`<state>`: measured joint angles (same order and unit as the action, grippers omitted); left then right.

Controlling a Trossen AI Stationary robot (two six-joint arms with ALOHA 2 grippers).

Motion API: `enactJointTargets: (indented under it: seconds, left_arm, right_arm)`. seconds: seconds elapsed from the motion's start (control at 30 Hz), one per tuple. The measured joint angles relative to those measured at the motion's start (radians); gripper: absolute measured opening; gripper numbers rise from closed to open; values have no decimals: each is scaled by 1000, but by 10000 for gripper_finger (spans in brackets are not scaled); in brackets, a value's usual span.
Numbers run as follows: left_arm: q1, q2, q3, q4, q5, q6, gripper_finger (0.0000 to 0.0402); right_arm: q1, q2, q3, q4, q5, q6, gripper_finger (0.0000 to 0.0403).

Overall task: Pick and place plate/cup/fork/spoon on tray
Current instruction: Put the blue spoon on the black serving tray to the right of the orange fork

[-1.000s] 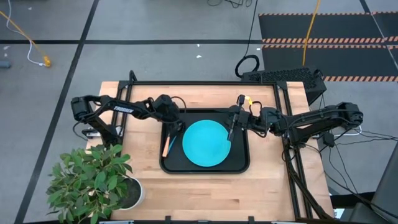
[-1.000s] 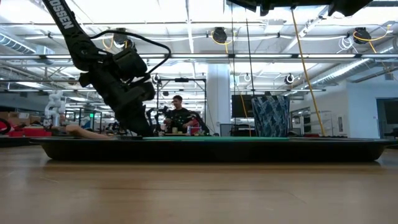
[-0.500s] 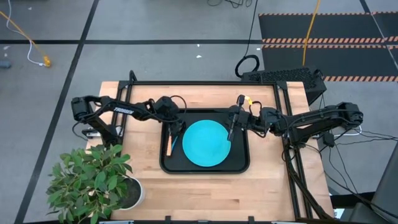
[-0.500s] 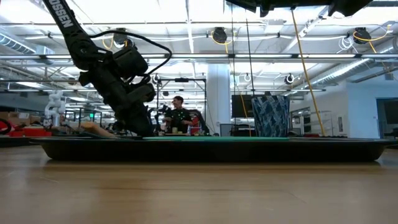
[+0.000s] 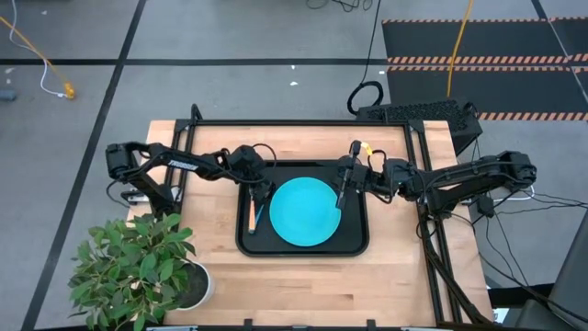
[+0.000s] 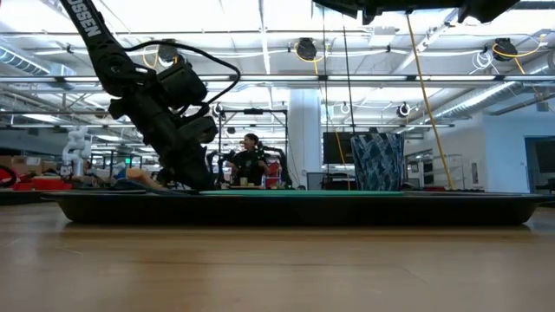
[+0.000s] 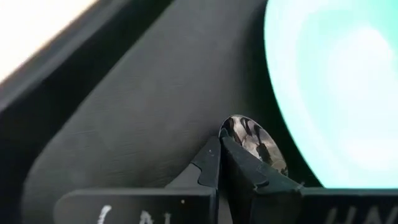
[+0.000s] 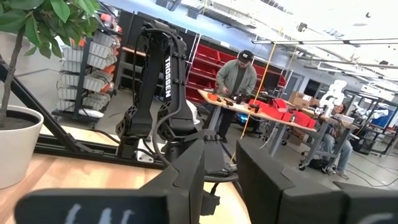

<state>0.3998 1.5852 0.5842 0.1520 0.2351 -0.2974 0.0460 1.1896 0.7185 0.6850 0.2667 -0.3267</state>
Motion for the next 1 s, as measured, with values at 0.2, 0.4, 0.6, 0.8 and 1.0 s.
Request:
enactJointTargets:
  seconds: [0.2,0.4,0.6,0.8,1.0]
  left_arm:
    - [-17,-18,-1,10,80,85,3]
    - [-16,-64,-2,-4,64,49,3]
    - [-12,-116,-1,-44,0,-2,4]
    - [-12,-133,-1,-130,-74,-61,4]
    - [-12,-133,-1,-166,-113,-143,5]
  right_arm:
    - [0,0,0,-10,-1,0,86]
    - [1,0,0,-10,-1,0,86]
    - [2,0,0,-14,-1,0,86]
    - [2,0,0,-15,-2,0,86]
    - [2,0,0,-16,-2,4,86]
